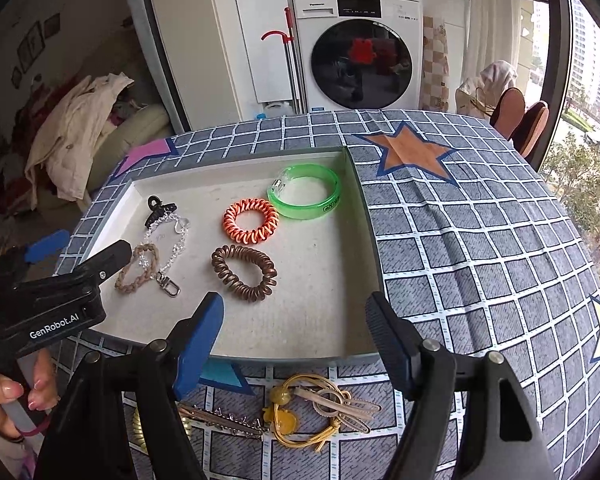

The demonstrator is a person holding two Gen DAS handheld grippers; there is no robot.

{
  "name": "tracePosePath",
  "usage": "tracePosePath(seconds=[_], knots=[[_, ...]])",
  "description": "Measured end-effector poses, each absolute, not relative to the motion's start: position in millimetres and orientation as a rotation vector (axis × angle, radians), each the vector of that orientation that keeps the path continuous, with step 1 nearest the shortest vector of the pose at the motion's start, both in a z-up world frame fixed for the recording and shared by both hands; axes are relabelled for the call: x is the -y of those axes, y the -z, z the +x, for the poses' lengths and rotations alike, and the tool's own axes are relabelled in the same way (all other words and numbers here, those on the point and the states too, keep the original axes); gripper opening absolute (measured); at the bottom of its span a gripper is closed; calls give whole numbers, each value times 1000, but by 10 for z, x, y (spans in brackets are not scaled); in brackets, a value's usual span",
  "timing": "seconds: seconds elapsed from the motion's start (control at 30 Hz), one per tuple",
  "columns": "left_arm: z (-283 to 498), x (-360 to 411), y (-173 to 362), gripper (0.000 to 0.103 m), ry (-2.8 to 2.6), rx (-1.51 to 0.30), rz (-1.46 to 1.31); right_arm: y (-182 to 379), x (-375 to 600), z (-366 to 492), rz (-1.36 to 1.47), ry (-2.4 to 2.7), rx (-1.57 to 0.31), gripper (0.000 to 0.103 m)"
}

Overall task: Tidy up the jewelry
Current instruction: 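Open the right tool to drop the brown coil while the left releases the braided bracelet, then move the left tool to the yellow coil bracelet while the right moves toward the keys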

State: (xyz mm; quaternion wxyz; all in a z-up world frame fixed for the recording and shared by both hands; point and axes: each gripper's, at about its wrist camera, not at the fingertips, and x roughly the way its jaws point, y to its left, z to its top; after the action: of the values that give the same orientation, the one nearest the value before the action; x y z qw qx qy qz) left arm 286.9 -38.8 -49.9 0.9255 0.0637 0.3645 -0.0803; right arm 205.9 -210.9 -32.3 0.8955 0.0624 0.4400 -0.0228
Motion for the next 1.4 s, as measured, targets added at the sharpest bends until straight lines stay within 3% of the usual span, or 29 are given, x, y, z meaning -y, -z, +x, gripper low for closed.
tracePosePath(seconds=[0.27,0.77,1.4], knots=[[2501,275,442,103,164,-723,111,320,2053,1911,128,27,-902,89],[1921,108,705,103,191,-845,1,297,2232,1492,227,30,-840,90],[1665,102,991,103,159,-944,45,638,2425,1192,182,92,-1028,90]])
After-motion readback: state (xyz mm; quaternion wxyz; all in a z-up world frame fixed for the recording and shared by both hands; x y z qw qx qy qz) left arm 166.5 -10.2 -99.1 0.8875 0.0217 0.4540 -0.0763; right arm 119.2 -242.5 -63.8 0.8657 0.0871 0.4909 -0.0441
